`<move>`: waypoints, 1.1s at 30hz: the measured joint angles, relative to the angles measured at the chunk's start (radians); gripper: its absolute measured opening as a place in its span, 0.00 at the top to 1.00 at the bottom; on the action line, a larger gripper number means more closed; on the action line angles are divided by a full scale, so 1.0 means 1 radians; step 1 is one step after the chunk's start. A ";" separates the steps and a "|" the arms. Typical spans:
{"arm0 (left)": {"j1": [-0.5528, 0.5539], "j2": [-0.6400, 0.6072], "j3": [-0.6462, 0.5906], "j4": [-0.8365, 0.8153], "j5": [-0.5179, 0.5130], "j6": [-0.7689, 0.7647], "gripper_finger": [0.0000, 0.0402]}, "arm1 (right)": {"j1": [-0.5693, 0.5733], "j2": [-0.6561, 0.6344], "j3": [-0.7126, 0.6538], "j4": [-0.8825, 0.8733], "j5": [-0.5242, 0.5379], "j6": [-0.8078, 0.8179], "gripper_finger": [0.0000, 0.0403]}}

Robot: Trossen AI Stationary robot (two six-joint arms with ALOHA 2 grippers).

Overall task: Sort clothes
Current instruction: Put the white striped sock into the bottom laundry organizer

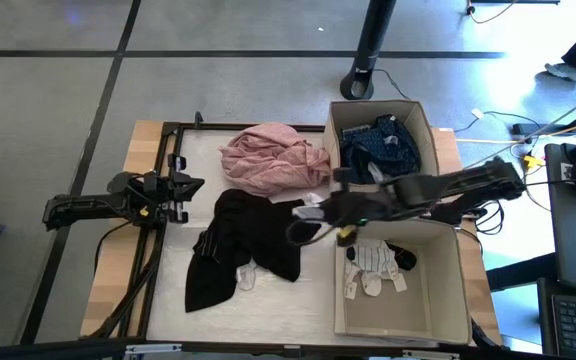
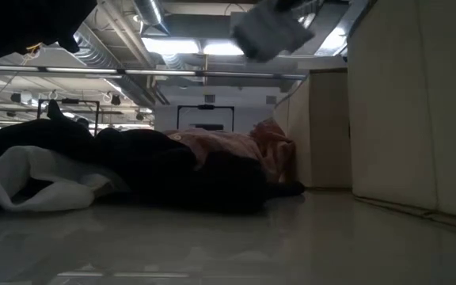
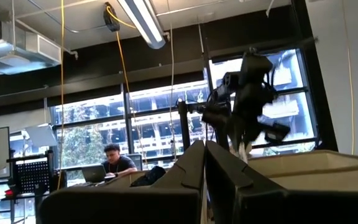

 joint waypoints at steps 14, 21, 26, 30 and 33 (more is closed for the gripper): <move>0.000 0.000 0.000 -0.013 0.000 0.000 0.99 | 0.190 -0.282 0.000 -0.292 -0.019 0.320 0.95; 0.000 0.000 0.000 -0.015 0.000 -0.011 0.99 | 0.326 -0.287 -0.001 -0.531 -0.019 0.604 0.95; 0.000 0.000 0.000 -0.015 0.000 -0.016 0.99 | 0.393 -0.271 -0.048 -0.576 -0.036 0.765 0.95; 0.000 0.000 0.000 -0.015 0.000 -0.018 0.99 | 0.410 -0.272 -0.126 -0.540 -0.104 0.827 0.95; 0.000 0.000 0.000 -0.015 0.000 -0.019 0.99 | 0.409 -0.272 -0.199 -0.516 -0.157 0.842 0.95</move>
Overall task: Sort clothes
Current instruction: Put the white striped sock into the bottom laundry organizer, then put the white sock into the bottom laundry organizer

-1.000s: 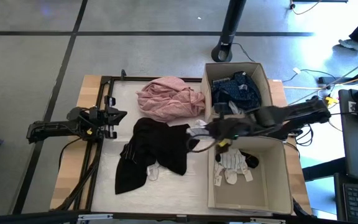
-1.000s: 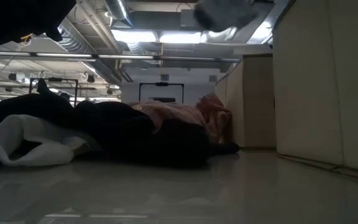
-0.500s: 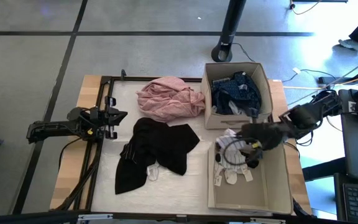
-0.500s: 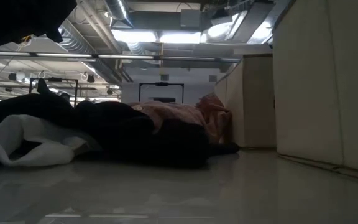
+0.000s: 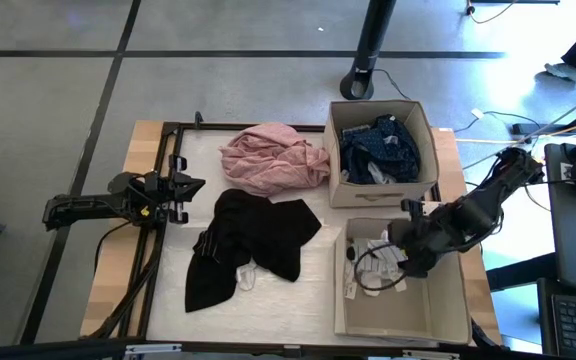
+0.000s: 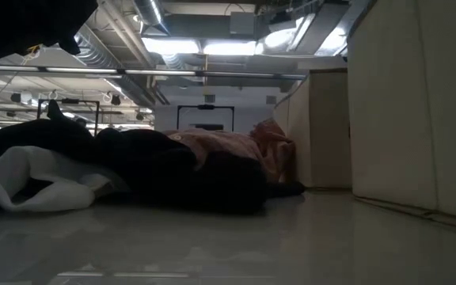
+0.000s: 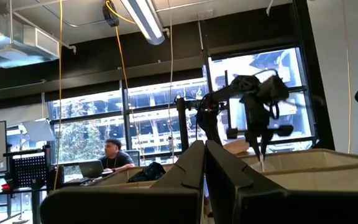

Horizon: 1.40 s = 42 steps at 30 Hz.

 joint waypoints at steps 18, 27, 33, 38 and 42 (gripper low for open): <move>0.000 0.000 0.000 -0.001 0.000 -0.001 0.99 | -0.151 0.000 -0.124 0.080 -0.101 0.013 0.48; 0.000 0.000 0.000 -0.002 0.000 0.001 0.99 | -0.232 0.000 -0.124 0.352 -0.305 -0.114 0.27; 0.000 0.000 0.000 -0.005 0.000 0.001 0.99 | -0.280 0.000 -0.124 0.603 -0.419 -0.192 0.26; 0.000 0.000 0.000 -0.008 0.000 0.001 0.99 | -0.310 0.000 -0.124 0.795 -0.432 -0.310 0.26; 0.000 0.000 0.000 -0.008 0.000 0.001 0.99 | -0.332 0.020 -0.122 0.944 -0.393 -0.469 0.26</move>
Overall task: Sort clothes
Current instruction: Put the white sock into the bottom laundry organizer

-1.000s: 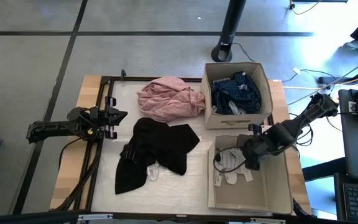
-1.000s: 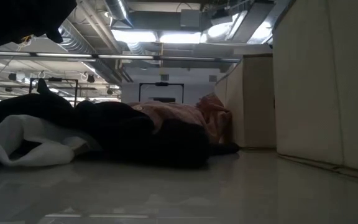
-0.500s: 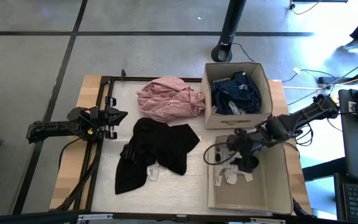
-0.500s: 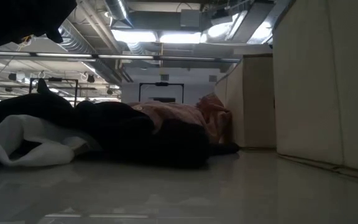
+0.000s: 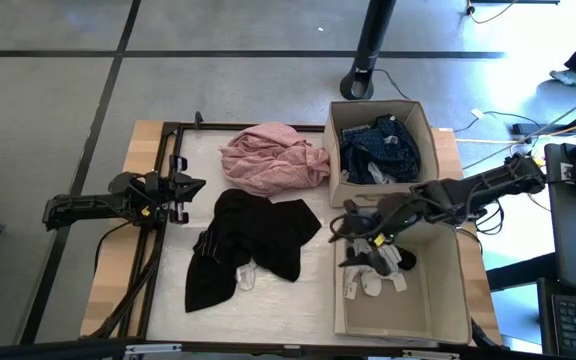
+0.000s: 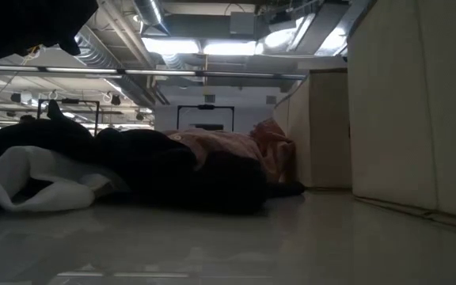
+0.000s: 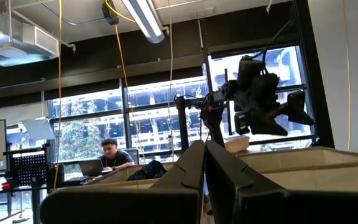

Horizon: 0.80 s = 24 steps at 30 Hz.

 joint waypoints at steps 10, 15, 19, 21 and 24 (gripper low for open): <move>0.000 0.000 0.000 -0.030 0.000 -0.045 0.99 | -0.079 0.192 0.000 0.332 0.008 -0.364 0.26; 0.000 0.000 0.000 -0.027 0.000 -0.040 0.99 | -0.125 0.323 0.016 0.473 0.008 -0.523 0.26; 0.000 0.000 0.000 -0.023 0.000 -0.016 0.99 | -0.143 0.441 0.095 0.473 0.053 -0.646 0.26; 0.000 0.000 0.000 -0.020 0.000 -0.006 0.99 | -0.143 0.505 0.140 0.463 0.081 -0.697 0.26; 0.000 0.000 0.000 -0.021 0.001 0.010 0.99 | -0.143 0.605 0.222 0.409 0.097 -0.749 0.26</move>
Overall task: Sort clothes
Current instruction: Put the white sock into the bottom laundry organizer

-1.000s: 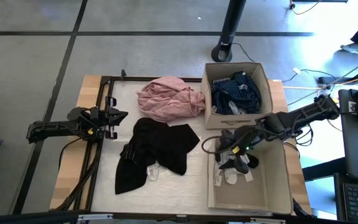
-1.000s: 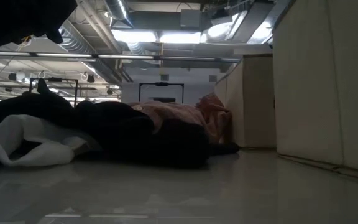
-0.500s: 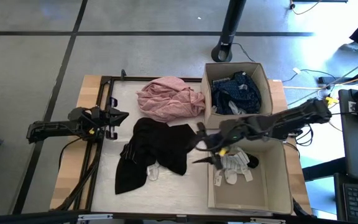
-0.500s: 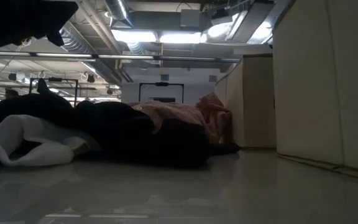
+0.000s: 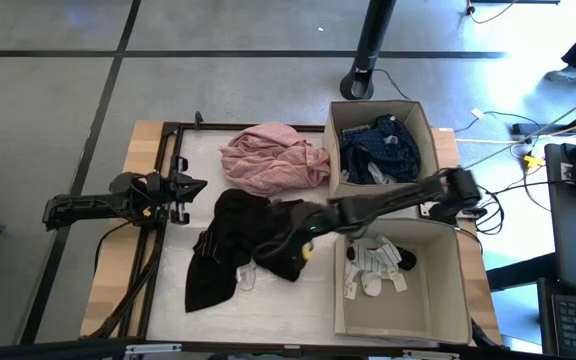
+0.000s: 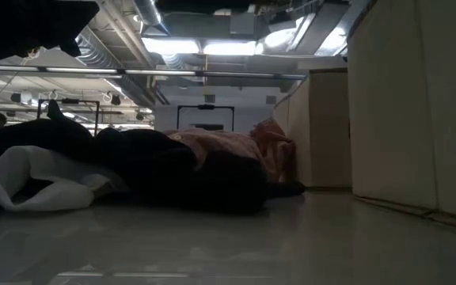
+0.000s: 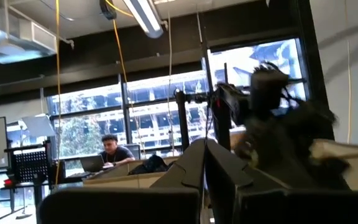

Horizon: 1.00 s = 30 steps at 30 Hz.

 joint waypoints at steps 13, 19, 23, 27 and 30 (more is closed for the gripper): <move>0.000 0.000 0.000 -0.002 0.000 -0.005 0.99 | -0.010 0.288 0.132 -0.099 0.105 -0.050 0.26; 0.000 0.000 0.000 -0.003 0.000 -0.017 0.99 | -0.022 0.325 0.131 -0.097 0.233 -0.052 0.26; 0.000 0.000 0.000 -0.006 0.000 -0.016 0.99 | -0.025 0.325 0.165 -0.131 0.251 -0.050 0.26; 0.000 0.000 0.000 -0.009 0.000 -0.023 0.99 | -0.024 0.311 0.251 -0.188 0.270 -0.051 0.26; 0.000 0.000 0.000 -0.010 0.000 -0.025 0.99 | -0.025 0.316 0.269 -0.223 0.278 -0.051 0.26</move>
